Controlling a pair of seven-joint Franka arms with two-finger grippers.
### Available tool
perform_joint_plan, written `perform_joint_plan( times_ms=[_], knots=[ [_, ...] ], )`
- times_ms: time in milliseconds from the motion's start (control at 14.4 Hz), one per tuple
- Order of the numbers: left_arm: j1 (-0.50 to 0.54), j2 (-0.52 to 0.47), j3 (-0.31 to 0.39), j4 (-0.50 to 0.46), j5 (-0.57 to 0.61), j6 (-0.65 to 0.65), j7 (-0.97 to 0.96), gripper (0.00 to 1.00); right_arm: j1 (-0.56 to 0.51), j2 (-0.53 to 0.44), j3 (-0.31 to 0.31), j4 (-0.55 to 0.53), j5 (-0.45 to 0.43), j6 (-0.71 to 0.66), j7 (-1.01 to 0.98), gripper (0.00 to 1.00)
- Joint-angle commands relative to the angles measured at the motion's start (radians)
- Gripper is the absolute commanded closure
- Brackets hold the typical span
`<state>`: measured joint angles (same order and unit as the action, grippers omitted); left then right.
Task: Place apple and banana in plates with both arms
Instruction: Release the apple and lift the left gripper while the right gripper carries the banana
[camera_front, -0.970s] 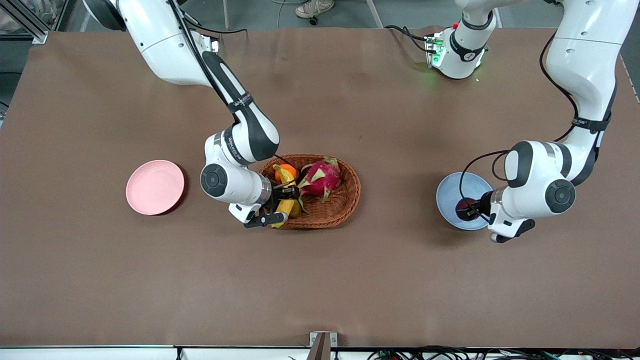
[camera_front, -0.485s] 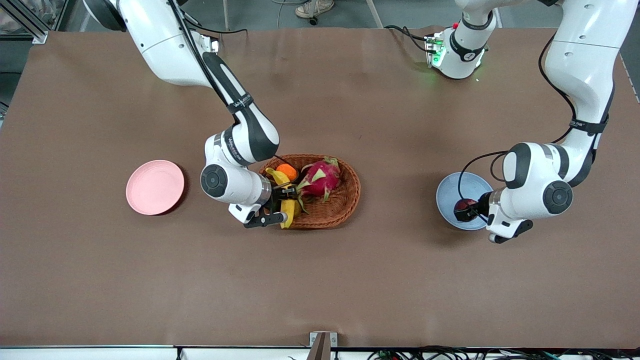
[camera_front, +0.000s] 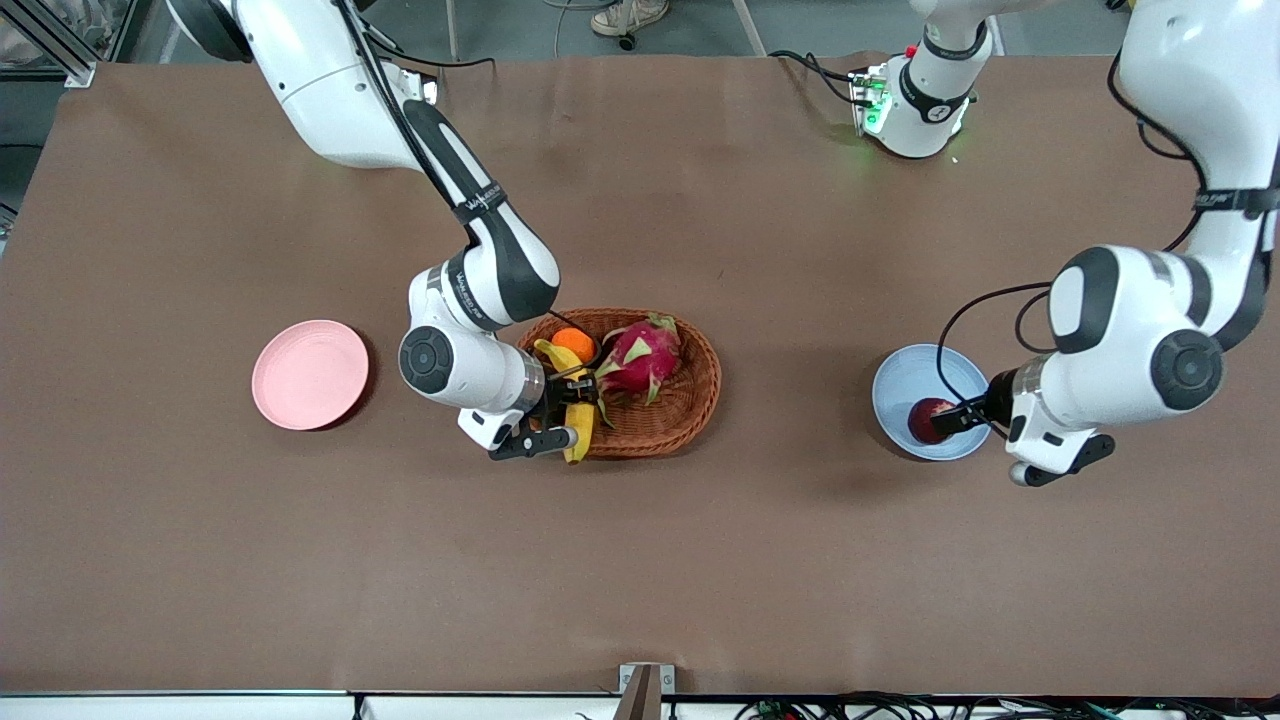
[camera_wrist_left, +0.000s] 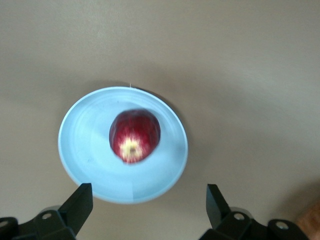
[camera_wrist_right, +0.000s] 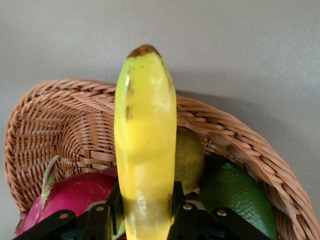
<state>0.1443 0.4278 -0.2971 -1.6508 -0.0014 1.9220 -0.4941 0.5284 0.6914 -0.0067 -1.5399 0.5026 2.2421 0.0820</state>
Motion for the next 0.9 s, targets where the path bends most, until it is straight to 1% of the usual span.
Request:
perform_joint_plan(
  times_ms=[0,69,139,277,347,416,485,554,624,693,832],
  knots=[
    [0.0,-0.064,-0.023,0.06,-0.002,-0.115,-0.003,0.0,-0.002,-0.041,-0.015,0.006,0.016,-0.033,0.004,0.73],
    [0.003,-0.099,-0.027,0.06,0.003,-0.12,-0.001,0.0,-0.013,-0.077,-0.03,0.006,0.013,-0.088,0.008,0.73],
    [0.005,-0.133,-0.027,0.06,0.004,-0.121,0.012,0.0,-0.028,-0.099,-0.067,0.006,0.008,-0.152,0.015,0.73],
    [0.006,-0.199,-0.027,0.062,0.009,-0.123,0.014,0.0,-0.054,-0.157,-0.171,0.0,0.004,-0.287,-0.001,0.73],
    [0.006,-0.227,-0.027,0.063,0.011,-0.124,0.022,0.0,-0.068,-0.165,-0.229,0.0,-0.016,-0.342,-0.013,0.73],
    [0.006,-0.254,-0.025,0.069,0.011,-0.126,0.037,0.0,-0.073,-0.176,-0.286,-0.002,-0.059,-0.378,-0.043,0.73],
    [0.008,-0.27,-0.024,0.081,0.011,-0.144,0.06,0.0,-0.071,-0.191,-0.33,-0.015,-0.126,-0.383,-0.053,0.73],
    [0.008,-0.273,-0.022,0.11,0.011,-0.179,0.087,0.0,-0.071,-0.213,-0.357,-0.049,-0.212,-0.384,-0.05,0.73],
    [0.008,-0.273,-0.02,0.15,0.011,-0.222,0.115,0.0,-0.079,-0.237,-0.37,-0.09,-0.257,-0.384,-0.048,0.73],
    [0.008,-0.273,-0.02,0.185,0.012,-0.262,0.123,0.0,-0.088,-0.263,-0.39,-0.138,-0.272,-0.381,-0.05,0.73],
    [0.008,-0.274,-0.024,0.227,0.012,-0.323,0.141,0.0,-0.088,-0.296,-0.449,-0.213,-0.304,-0.377,-0.051,0.73]
  ],
)
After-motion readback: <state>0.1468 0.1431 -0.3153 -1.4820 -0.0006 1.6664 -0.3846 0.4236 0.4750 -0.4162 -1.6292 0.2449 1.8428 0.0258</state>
